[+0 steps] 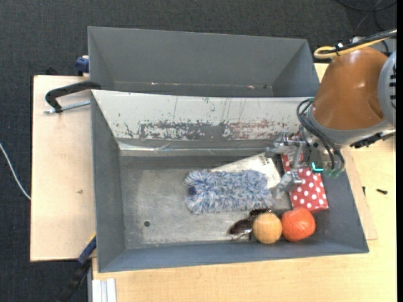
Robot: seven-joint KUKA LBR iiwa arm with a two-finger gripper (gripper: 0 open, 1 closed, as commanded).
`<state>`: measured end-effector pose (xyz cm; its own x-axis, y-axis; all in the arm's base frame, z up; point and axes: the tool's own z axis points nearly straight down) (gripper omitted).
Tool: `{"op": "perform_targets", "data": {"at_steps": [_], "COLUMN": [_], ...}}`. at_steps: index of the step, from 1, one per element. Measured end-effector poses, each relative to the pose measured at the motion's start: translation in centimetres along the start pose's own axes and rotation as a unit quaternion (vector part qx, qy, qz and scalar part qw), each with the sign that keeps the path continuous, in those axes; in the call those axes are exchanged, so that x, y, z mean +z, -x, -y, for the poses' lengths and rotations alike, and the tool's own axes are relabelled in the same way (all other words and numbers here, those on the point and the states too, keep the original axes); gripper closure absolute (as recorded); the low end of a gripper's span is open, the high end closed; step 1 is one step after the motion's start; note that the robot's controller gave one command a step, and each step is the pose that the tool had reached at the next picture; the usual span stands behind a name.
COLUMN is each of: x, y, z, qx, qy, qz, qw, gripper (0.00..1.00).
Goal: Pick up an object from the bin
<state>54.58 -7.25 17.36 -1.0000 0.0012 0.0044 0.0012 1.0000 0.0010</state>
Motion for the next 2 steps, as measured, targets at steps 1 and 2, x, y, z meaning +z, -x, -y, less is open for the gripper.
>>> {"op": "perform_targets", "data": {"at_steps": [1,2], "x": [-0.3,4.1], "y": [0.2,1.4], "z": [0.0,-4.0], "qx": [-0.001,0.000], "qy": [0.000,-0.001], "qz": [0.0032,0.0072], "qw": [1.0000,1.0000], "gripper": [0.00,0.00]}}
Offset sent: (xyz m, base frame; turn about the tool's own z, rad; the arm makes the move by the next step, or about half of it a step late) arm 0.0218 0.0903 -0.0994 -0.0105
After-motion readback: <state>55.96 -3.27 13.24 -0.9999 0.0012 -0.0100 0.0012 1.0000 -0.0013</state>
